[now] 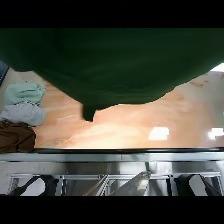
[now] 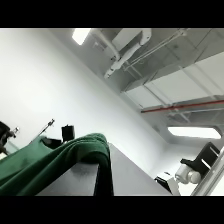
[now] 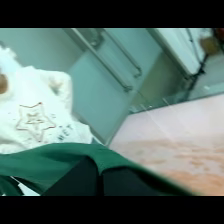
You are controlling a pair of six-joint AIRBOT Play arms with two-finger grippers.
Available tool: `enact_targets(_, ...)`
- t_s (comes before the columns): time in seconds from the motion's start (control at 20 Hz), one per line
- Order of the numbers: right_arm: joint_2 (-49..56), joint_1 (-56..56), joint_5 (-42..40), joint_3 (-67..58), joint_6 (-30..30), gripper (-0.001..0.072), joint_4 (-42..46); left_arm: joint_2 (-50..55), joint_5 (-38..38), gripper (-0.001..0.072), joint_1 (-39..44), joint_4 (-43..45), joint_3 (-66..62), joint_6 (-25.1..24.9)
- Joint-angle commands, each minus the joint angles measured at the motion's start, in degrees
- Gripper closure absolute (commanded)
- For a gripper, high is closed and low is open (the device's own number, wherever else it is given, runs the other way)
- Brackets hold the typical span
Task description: Fold the shirts.
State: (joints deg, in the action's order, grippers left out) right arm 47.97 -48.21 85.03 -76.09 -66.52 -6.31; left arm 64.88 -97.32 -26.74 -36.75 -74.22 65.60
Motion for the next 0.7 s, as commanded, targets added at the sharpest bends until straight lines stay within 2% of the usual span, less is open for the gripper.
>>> enact_targets(0.0,-1.3,-0.5,2.9,-0.2,3.9,0.0699,-10.2,-3.5,-2.1,0.0676,1.3,1.7,-1.5,1.5)
enact_targets(0.15,-3.1,-0.6,2.8,-2.6,5.5,0.0698,-12.3,-8.9,-1.6,0.0681,1.0,1.7,-3.4,1.4)
enact_targets(0.25,-3.2,-0.6,-1.5,-6.8,6.5,0.0698,-4.6,-8.5,0.3,0.0677,-1.9,8.1,-7.2,0.9)
enact_targets(0.3,-3.2,0.4,-5.0,-8.1,5.5,0.0698,4.5,-7.1,1.4,0.0674,-2.8,14.5,-9.0,1.7)
enact_targets(0.4,-1.6,9.5,-13.1,-6.6,-1.2,0.0698,26.0,-2.2,6.4,0.0673,-1.0,31.5,-11.8,6.4)
enact_targets(0.55,6.9,27.4,-25.3,0.7,-10.3,0.0698,52.0,10.0,12.6,0.0673,8.5,57.8,-15.7,9.1)
enact_targets(0.65,17.3,33.5,-31.0,3.5,-15.9,0.0699,63.5,20.8,15.9,0.0673,13.3,64.2,-17.7,9.9)
